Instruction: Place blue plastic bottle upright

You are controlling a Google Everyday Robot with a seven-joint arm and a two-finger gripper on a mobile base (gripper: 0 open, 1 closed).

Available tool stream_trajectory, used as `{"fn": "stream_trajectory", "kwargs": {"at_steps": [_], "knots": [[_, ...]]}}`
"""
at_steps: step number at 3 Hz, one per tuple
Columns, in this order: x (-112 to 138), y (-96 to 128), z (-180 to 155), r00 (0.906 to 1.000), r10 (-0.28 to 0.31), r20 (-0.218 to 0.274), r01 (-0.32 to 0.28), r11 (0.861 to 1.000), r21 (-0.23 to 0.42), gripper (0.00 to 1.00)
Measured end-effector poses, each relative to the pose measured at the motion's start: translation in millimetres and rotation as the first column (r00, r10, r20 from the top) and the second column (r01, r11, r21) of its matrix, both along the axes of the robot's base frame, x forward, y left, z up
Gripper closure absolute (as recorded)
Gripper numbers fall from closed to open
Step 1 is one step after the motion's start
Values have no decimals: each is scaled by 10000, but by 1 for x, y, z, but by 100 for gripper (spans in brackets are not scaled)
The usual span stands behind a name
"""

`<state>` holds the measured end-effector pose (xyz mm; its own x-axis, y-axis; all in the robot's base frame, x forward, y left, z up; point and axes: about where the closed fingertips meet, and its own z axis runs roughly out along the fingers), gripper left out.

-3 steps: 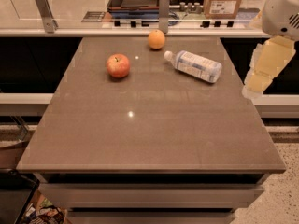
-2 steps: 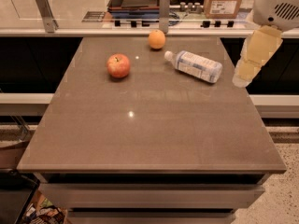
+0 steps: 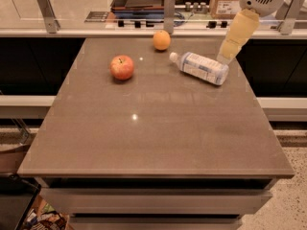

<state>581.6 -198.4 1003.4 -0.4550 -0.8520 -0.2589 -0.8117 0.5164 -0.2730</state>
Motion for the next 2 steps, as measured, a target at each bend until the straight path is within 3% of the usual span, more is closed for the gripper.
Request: {"fn": "stream_trajectory", "kwargs": {"at_steps": [2], "knots": [[56,2,-36,9990,-316,-309,340,9961,818,0]]}}
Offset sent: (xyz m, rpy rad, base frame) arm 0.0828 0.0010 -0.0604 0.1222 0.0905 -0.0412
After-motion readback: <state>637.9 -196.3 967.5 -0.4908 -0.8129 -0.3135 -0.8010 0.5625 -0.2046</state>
